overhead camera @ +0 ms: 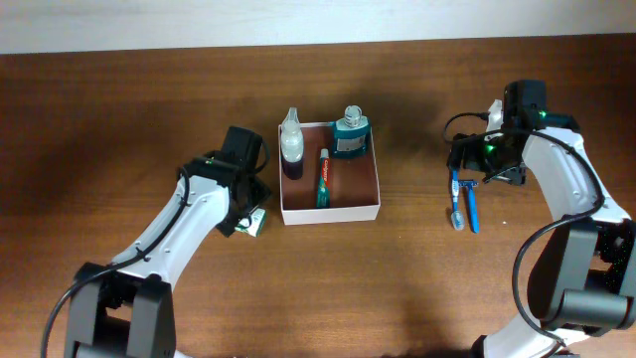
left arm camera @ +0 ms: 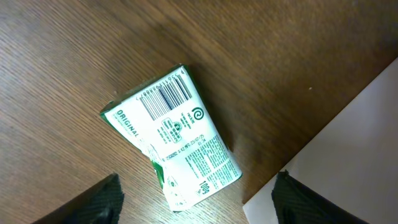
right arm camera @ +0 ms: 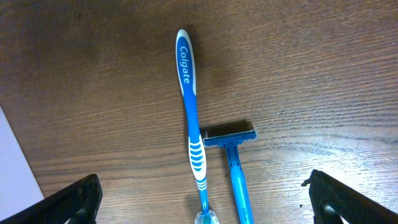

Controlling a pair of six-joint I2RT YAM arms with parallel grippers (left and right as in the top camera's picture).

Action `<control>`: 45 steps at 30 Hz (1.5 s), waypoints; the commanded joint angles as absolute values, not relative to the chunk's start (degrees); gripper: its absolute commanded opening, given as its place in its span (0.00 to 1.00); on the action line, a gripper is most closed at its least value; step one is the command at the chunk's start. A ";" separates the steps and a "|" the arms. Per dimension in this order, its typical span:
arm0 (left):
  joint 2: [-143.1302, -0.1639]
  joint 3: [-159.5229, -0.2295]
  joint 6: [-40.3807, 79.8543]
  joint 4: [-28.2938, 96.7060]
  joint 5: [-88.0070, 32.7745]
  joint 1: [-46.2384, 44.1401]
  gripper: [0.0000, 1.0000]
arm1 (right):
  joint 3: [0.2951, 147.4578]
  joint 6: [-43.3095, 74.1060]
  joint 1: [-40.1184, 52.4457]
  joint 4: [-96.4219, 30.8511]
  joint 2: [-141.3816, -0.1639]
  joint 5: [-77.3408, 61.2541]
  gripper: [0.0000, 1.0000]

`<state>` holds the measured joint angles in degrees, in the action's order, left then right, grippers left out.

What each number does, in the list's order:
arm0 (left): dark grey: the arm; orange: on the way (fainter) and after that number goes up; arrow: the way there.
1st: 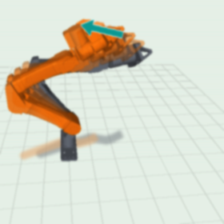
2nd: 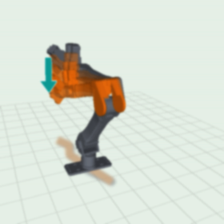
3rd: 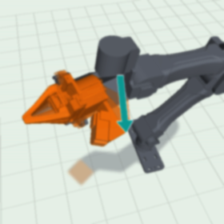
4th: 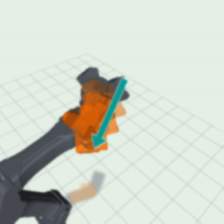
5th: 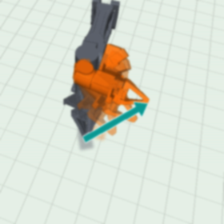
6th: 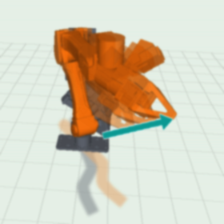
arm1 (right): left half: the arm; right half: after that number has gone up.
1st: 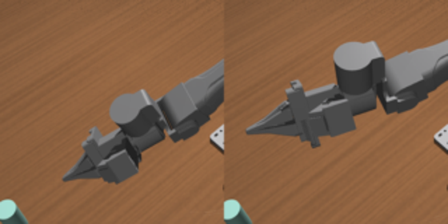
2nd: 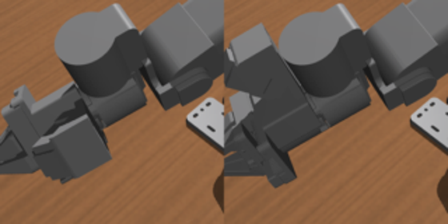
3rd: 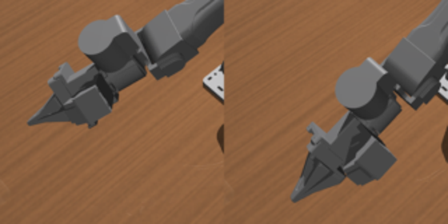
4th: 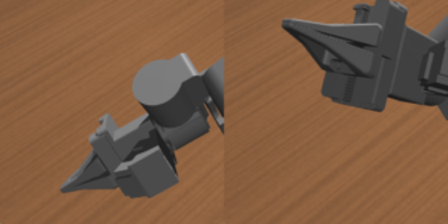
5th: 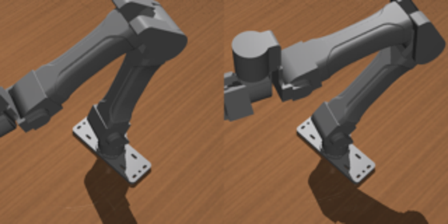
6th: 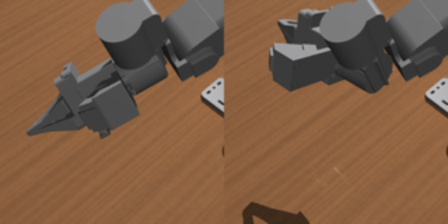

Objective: Pack container
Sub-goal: 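Lower the left gripper onto the Dettol soap bar and grasp it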

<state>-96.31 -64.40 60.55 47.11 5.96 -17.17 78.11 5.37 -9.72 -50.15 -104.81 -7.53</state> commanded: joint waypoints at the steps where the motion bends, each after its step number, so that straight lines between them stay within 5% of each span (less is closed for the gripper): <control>1: -94.80 -62.22 61.71 45.21 3.84 -16.97 0.92 | 78.74 4.89 -9.78 -50.15 -103.55 -7.20 0.99; 38: -97.93 -54.30 66.41 35.11 5.87 -16.69 0.99 | 78.74 4.86 -9.78 -50.15 -103.55 -7.20 0.99; 45: -97.93 -54.30 66.37 35.16 6.72 -16.71 0.77 | 78.74 4.86 -9.78 -50.15 -103.55 -7.20 0.98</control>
<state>-97.19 -54.94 66.06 35.24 5.34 -17.08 78.11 5.37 -9.72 -50.15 -104.81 -7.51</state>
